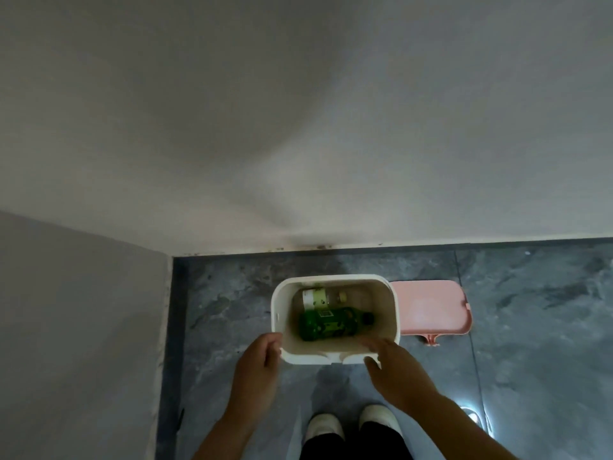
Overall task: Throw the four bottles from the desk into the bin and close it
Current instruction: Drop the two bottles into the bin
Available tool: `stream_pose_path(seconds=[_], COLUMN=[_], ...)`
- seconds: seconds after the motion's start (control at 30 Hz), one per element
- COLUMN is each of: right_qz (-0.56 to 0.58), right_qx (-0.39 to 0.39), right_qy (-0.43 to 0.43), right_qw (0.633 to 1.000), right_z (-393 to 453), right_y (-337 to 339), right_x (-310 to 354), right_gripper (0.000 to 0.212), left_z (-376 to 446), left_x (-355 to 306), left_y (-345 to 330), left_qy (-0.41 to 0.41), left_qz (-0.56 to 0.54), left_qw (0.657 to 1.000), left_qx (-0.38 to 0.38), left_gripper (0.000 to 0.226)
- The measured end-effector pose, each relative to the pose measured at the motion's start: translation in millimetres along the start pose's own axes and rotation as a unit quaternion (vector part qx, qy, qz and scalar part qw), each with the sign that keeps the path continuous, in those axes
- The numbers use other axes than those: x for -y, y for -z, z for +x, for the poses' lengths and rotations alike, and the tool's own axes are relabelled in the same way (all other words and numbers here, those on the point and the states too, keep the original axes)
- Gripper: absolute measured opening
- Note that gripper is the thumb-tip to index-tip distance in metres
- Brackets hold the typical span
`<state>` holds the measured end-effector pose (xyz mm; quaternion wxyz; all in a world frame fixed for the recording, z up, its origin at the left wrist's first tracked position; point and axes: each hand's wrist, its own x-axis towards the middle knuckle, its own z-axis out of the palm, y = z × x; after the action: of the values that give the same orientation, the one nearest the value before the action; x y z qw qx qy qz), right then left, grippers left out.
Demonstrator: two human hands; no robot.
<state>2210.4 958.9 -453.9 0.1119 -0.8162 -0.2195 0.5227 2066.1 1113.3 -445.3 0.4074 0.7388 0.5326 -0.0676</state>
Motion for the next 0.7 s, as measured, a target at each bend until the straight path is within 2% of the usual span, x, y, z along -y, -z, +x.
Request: stream_pose_path(seconds=[0.23,0.37,0.57,0.7], right_qz=[0.156,0.219,0.256,0.218], right_qx=[-0.026,-0.042,-0.036,-0.026], right_qy=[-0.084,-0.101,-0.111,-0.120], right_qw=[0.984,0.970,0.960,0.968], right_z=[-128,-207,-302,-341], right_y=[44,65,87,93], right_x=[29,40,38,19], right_gripper=[0.030,0.023,0.013,0.012], left_z=[-95,-163,-257,-314], left_x=[-33,-51,-61,-53], left_y=[82,136,194,202], left_qy=[0.070,0.064,0.098,0.166], left_qz=[-0.011,-0.022,-0.082,-0.182], left_qw=[0.997,0.998,0.992,0.969], left_qx=[0.003,0.009,0.015,-0.018], left_gripper=[0.022,0.023,0.022,0.027])
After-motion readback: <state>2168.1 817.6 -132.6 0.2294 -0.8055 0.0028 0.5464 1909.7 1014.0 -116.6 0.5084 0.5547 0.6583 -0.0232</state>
